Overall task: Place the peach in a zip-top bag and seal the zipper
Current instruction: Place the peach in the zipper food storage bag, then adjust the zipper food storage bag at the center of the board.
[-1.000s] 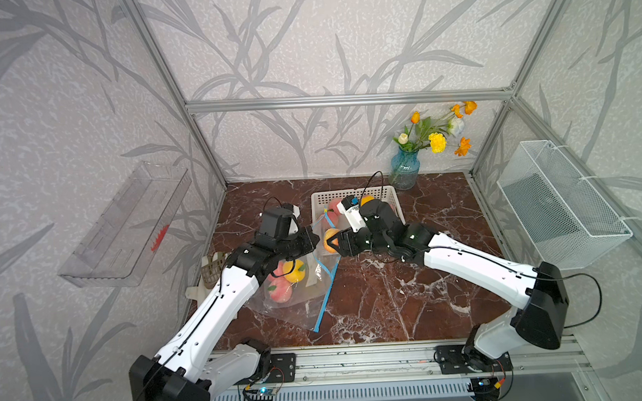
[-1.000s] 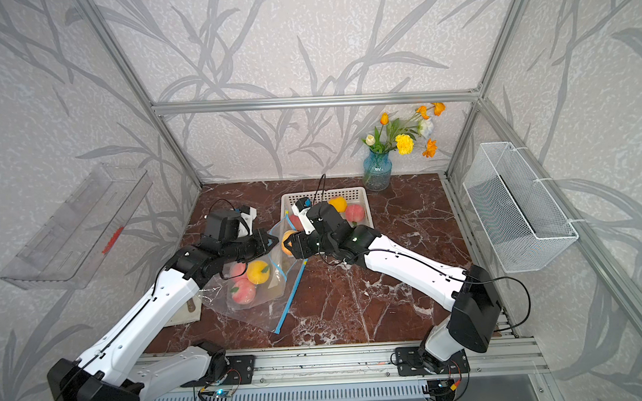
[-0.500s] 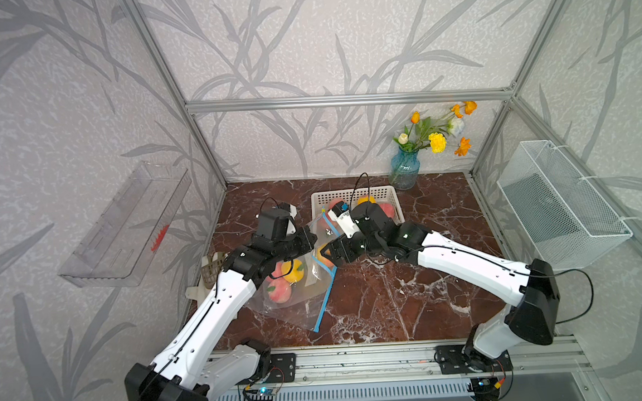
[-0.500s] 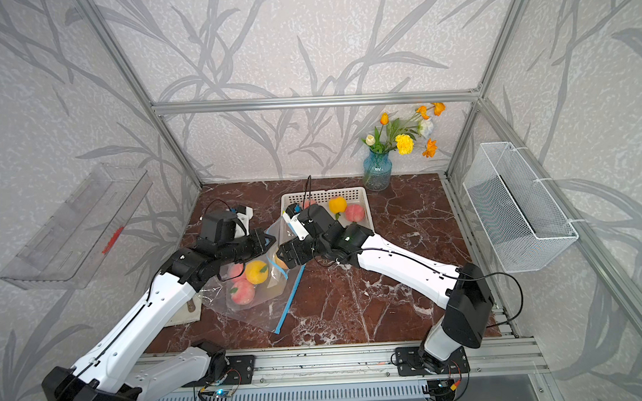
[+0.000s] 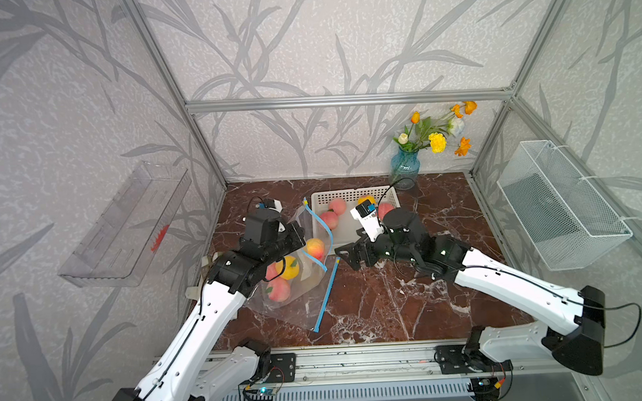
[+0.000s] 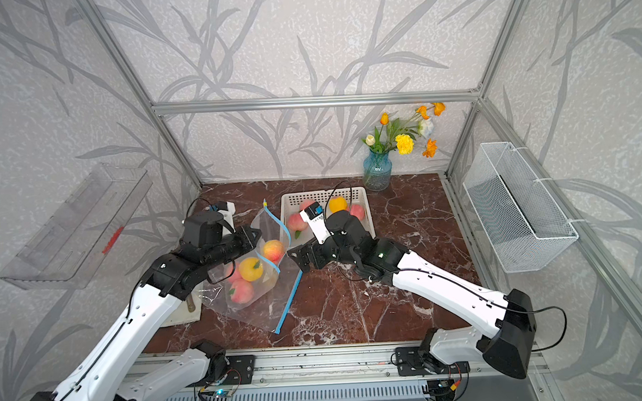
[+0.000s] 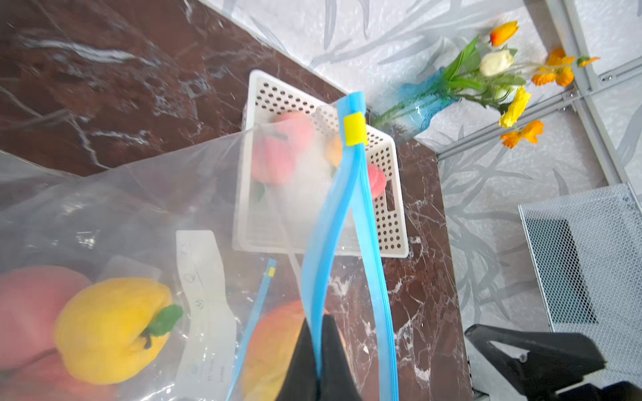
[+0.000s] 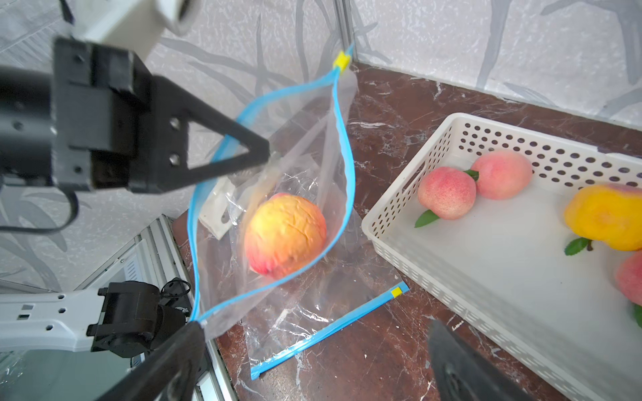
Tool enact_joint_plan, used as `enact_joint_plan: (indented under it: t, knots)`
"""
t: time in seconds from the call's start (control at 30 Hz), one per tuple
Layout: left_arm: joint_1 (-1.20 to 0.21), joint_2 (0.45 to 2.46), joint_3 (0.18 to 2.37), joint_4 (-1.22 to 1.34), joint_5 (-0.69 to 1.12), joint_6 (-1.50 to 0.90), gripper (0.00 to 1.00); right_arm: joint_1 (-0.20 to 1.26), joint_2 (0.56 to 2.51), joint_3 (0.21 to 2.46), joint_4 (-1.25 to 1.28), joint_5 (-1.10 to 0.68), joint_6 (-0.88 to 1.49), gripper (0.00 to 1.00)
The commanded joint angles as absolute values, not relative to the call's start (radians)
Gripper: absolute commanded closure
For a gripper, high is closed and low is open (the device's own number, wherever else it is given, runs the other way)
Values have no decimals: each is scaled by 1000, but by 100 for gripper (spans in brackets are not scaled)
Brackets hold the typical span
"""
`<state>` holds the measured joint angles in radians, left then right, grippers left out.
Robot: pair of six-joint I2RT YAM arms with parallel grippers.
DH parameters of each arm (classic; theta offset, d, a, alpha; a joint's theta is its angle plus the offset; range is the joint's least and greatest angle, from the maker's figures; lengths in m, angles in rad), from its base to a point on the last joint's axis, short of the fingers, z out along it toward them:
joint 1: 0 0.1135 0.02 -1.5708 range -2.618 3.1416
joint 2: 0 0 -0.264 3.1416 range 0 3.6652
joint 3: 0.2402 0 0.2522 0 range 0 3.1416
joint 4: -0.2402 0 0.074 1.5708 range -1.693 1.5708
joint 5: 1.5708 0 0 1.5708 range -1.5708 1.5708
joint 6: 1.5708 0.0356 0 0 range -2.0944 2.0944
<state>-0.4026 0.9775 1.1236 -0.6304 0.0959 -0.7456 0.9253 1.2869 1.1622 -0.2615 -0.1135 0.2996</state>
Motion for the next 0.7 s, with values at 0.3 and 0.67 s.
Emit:
enact_joint_plan:
  t: [0.3,0.67]
  knots:
    - [-399,972,1251,-581,-43,-835,100,994,1249,1103,-74,-155,198,3]
    - [-399,1035,1216,-488,-12,-944,100,1061,1278,1066,17,-77,122,12]
